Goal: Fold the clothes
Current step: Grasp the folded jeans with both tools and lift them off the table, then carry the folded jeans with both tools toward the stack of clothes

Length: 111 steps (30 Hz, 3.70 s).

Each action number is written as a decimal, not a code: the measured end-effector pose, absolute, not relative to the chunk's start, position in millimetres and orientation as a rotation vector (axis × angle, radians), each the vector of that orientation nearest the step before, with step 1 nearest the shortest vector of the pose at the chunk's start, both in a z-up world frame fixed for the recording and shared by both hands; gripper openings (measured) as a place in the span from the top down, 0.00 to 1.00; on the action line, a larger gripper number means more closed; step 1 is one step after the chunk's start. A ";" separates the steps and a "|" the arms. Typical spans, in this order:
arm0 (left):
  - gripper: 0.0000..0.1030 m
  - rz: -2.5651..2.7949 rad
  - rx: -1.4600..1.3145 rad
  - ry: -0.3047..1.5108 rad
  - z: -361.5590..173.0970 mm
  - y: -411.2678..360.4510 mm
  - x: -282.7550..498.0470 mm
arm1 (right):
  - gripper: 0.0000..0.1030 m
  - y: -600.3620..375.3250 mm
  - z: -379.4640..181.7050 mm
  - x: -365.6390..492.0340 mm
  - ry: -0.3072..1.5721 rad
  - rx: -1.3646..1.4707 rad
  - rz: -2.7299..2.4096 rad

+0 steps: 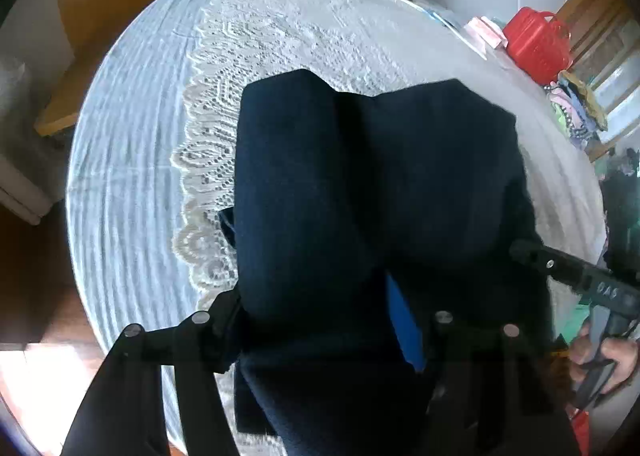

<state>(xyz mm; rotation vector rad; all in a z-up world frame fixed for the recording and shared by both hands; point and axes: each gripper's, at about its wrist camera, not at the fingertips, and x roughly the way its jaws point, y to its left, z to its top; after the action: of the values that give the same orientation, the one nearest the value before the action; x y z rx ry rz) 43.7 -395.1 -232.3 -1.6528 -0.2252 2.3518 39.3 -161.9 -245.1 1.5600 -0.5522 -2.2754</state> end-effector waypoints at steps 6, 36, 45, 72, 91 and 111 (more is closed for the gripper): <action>0.32 2.345 -1.593 -0.319 -237.2 -404.8 47.1 | 0.34 -162.8 -249.1 30.7 -0.519 1.535 -2.364; 0.45 2.360 -1.542 -0.528 -239.7 -412.9 32.9 | 0.49 -181.3 -259.5 14.2 -0.425 1.506 -2.306; 0.53 2.382 -1.554 -0.513 -238.3 -414.3 40.2 | 0.58 -190.8 -254.3 16.9 -0.443 1.522 -2.278; 0.81 2.516 -1.392 -0.244 -158.1 -316.8 16.4 | 0.81 -125.0 -152.7 9.0 -0.476 1.372 -2.451; 0.13 2.369 -1.530 -0.259 -234.5 -297.1 -13.4 | 0.51 -88.1 -231.6 -1.2 -0.596 1.456 -2.468; 0.80 2.352 -1.242 -0.269 -129.3 -259.0 15.5 | 0.83 -103.8 -180.0 1.1 -0.686 1.247 -2.489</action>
<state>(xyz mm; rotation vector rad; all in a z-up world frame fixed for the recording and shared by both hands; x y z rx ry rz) 15.5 -259.0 -129.3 -1.2420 -0.2686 2.3525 1.1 -103.8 -180.0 1.2468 -0.6857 -2.4889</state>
